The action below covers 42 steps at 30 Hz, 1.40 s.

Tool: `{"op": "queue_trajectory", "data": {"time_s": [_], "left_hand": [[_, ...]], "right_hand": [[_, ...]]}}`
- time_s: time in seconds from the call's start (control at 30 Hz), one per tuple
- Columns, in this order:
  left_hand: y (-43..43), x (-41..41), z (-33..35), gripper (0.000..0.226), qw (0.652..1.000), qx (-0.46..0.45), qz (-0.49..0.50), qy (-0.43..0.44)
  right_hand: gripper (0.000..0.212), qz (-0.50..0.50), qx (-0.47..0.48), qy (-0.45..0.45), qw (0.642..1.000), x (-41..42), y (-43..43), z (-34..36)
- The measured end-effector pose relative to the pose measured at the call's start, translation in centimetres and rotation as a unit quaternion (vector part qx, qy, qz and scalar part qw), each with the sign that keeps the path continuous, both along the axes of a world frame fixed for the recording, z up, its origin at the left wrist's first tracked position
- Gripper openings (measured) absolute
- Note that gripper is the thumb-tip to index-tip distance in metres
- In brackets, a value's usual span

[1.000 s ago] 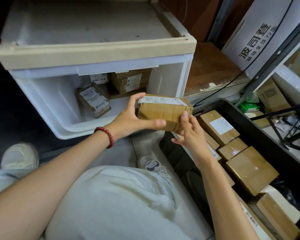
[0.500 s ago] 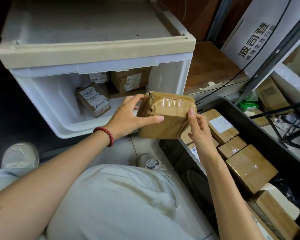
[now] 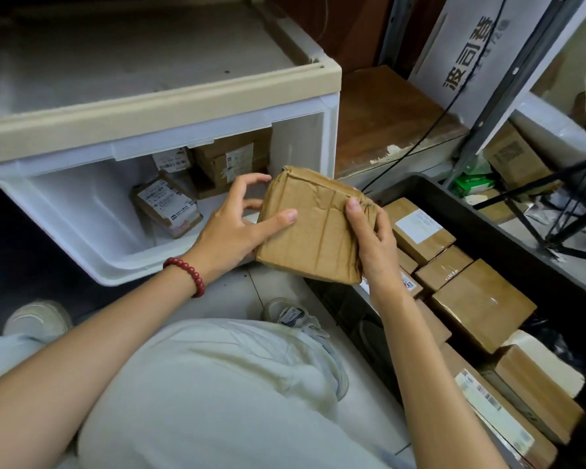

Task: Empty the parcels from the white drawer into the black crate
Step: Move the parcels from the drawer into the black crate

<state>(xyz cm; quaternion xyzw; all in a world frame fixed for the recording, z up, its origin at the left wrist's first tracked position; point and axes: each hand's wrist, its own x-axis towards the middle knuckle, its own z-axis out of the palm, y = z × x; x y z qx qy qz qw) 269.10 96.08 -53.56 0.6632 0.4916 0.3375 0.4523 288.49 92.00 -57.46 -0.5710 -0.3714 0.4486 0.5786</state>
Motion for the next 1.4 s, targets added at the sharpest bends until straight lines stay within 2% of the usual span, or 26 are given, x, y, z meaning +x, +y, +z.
{"op": "queue_trajectory", "data": {"time_s": [0.1, 0.17, 0.27, 0.4, 0.57, 0.63, 0.73, 0.83, 1.1, 1.27, 1.4], "left_hand": [[-0.2, 1.4, 0.7, 0.053, 0.999, 0.002, -0.009, 0.044], [0.2, 3.1, 1.0, 0.044, 0.995, 0.028, -0.006, 0.098], [1.4, 6.4, 1.0, 0.049, 0.988, 0.059, -0.005, 0.140], [2.5, 13.1, 0.9, 0.058, 0.994, 0.038, -0.011, 0.105], [1.2, 23.2, -1.3, 0.055, 0.994, -0.081, 0.013, -0.067], [-0.3, 26.2, -3.2, 0.065, 0.993, -0.099, -0.017, -0.059], [-2.4, 29.3, -5.5, 0.082, 0.989, -0.092, -0.112, -0.001], [-3.5, 31.3, -6.2, 0.079, 0.977, -0.103, -0.188, 0.014], [-3.5, 35.0, -7.3, 0.084, 0.961, -0.106, -0.252, 0.049], [-4.2, 37.9, -8.2, 0.093, 0.939, -0.132, -0.309, 0.079], [-5.4, 40.4, -9.3, 0.097, 0.916, -0.161, -0.355, 0.099]], "right_hand": [[0.050, -0.014, -0.003, 0.018, 1.000, 0.9, -0.1, -0.4], [0.053, -0.053, -0.006, 0.044, 0.998, 1.5, -0.1, -0.7], [0.058, -0.133, -0.031, 0.084, 0.987, 2.8, -0.3, -0.8], [0.064, -0.235, -0.067, 0.154, 0.957, 6.2, -1.1, -0.9], [0.075, -0.344, -0.075, 0.258, 0.900, 11.0, -3.7, -1.7], [0.075, -0.389, -0.073, 0.274, 0.877, 13.1, -5.1, -2.7], [0.074, -0.457, -0.093, 0.286, 0.837, 15.9, -7.4, -4.7], [0.071, -0.500, -0.086, 0.305, 0.806, 18.0, -9.1, -6.0], [0.040, -0.539, -0.137, 0.222, 0.801, 20.5, -11.0, -8.1], [0.050, -0.532, -0.162, 0.188, 0.809, 22.3, -13.3, -9.1], [0.044, -0.531, -0.168, 0.138, 0.819, 23.8, -15.0, -9.7]]}}
